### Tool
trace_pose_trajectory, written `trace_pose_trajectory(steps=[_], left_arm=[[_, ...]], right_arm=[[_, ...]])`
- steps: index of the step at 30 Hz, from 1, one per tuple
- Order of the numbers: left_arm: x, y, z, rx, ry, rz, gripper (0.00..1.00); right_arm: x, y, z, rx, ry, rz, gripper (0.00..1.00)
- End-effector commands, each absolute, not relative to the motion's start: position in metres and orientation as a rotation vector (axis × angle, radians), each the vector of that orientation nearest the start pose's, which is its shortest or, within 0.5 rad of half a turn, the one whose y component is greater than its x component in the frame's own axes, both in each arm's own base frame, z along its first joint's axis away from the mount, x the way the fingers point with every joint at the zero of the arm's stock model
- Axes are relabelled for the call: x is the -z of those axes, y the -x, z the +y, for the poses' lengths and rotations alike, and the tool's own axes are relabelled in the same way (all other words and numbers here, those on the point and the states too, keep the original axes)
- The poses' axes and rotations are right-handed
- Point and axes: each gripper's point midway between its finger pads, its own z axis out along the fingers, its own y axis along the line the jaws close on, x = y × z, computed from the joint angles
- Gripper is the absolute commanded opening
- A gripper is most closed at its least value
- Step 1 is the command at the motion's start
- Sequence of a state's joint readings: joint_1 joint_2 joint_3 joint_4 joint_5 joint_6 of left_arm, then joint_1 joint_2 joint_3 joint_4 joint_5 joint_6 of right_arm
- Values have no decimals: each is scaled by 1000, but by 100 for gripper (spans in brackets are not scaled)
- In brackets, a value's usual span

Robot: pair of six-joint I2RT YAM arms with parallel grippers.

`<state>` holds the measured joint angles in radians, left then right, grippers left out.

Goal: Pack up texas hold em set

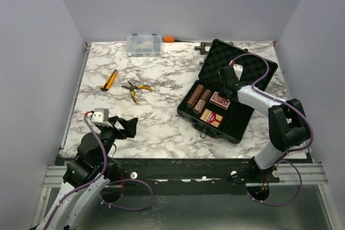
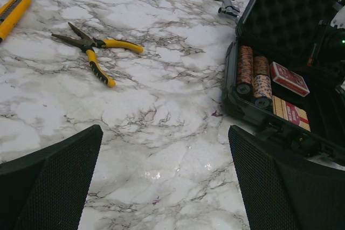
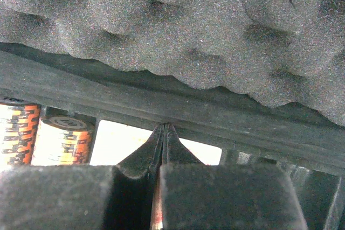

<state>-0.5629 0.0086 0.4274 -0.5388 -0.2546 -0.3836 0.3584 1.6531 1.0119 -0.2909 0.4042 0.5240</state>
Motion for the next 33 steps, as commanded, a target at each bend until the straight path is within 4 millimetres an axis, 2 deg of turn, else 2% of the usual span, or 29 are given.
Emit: trace_pose_trajectory(steps=[1,9,16,25,33], left_arm=[[-220,-177,-74,520,61,1601,98],[-219,-177,-74,517,60,1605,98],[-218,-177,-75,517,55,1607,99],[-220,-177,-74,520,58,1598,98],[-220,-177,-74,517,60,1598,98]], right_arm=[[-25,-358,82,158,-343,2490,1],[-49,-361,89,93,-346,2461,1],[-72,-377,89,100,-337,2402,1],[-60,-384,86,145,-314,2402,1],[-41,-362,98,30,-367,2472,1]])
